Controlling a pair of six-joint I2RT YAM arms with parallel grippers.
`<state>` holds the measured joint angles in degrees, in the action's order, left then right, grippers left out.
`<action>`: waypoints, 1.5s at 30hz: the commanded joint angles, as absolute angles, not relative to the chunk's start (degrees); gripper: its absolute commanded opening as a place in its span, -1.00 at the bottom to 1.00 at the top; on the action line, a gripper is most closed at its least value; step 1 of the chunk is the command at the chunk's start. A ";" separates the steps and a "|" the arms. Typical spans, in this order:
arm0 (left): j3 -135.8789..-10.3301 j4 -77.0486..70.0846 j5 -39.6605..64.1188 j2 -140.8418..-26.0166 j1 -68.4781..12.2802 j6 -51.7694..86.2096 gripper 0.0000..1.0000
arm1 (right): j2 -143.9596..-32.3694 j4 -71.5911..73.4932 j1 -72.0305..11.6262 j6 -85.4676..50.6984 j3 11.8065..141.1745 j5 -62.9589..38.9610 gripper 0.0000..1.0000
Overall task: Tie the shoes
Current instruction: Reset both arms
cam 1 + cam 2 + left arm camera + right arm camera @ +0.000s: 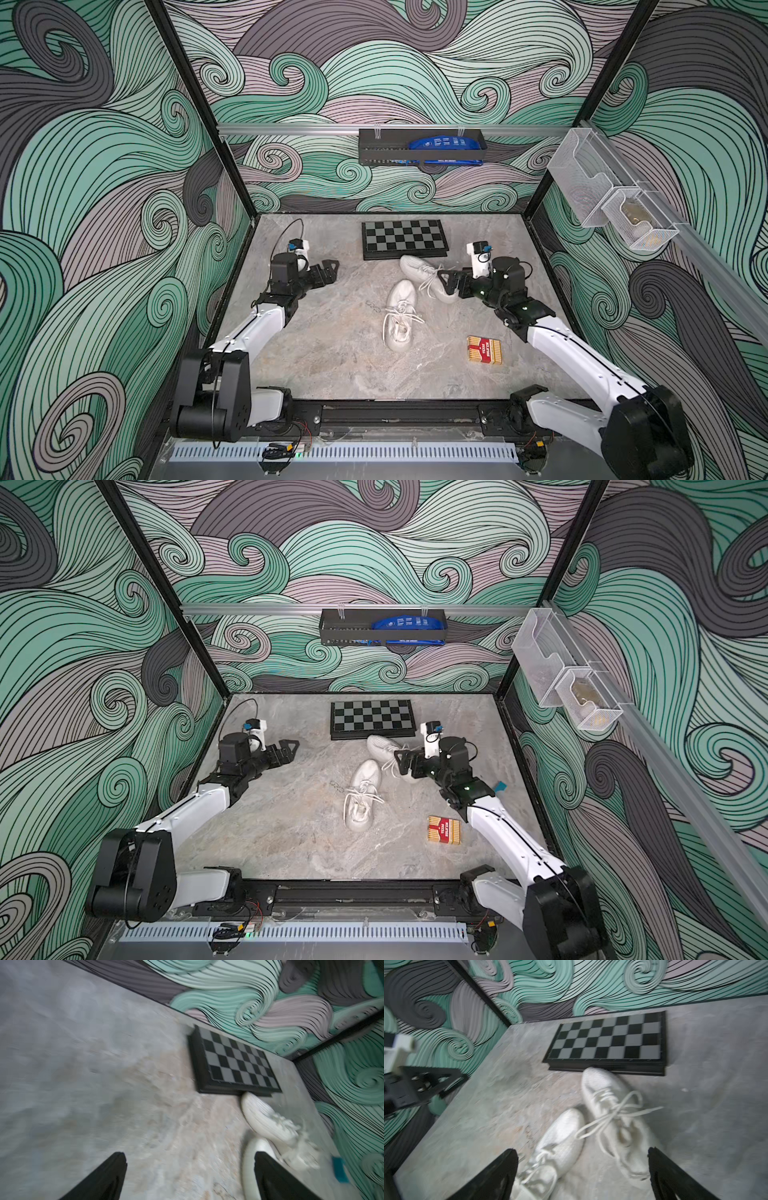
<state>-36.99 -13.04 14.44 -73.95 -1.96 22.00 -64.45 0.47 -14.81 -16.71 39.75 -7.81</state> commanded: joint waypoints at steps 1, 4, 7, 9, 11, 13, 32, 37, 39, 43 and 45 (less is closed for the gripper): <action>-34.22 -18.48 -2.24 -73.56 2.16 19.78 0.97 | -66.22 0.73 -7.76 -12.92 39.90 0.52 1.00; -27.19 -31.24 -9.40 -72.21 3.59 17.33 0.97 | -66.80 6.62 0.15 -12.75 36.69 1.89 1.00; -16.86 -51.12 -11.20 -71.52 3.60 13.35 0.97 | -67.39 14.62 3.60 -10.57 32.85 8.48 1.00; -12.15 -61.60 -9.30 -73.49 3.60 10.54 0.97 | -67.81 20.68 4.19 -9.10 29.59 11.90 1.00; -9.71 -69.28 -5.89 -76.78 3.50 8.62 0.97 | -67.98 30.60 4.57 -7.69 24.33 12.47 1.00; -8.88 -75.27 -2.95 -80.87 3.52 8.46 0.97 | -67.73 43.08 4.57 -4.32 17.55 12.03 1.00; -11.29 -81.48 -3.15 -90.85 -0.20 2.86 0.97 | -88.17 75.99 4.53 -0.44 12.41 0.50 1.00; -11.08 -81.34 -2.99 -90.61 -0.18 2.94 0.97 | -89.14 78.75 4.38 -0.53 11.70 0.82 1.00; -11.23 -80.80 -2.97 -90.43 -0.28 2.94 0.97 | -88.60 76.75 4.26 -0.27 12.27 0.77 1.00; -11.07 -80.99 -2.99 -90.51 -0.26 2.99 0.97 | -89.20 76.28 3.97 -0.27 12.91 1.36 1.00; -11.12 -81.11 -2.99 -90.56 -0.21 2.99 0.97 | -89.21 76.18 4.02 -0.26 12.88 1.43 1.00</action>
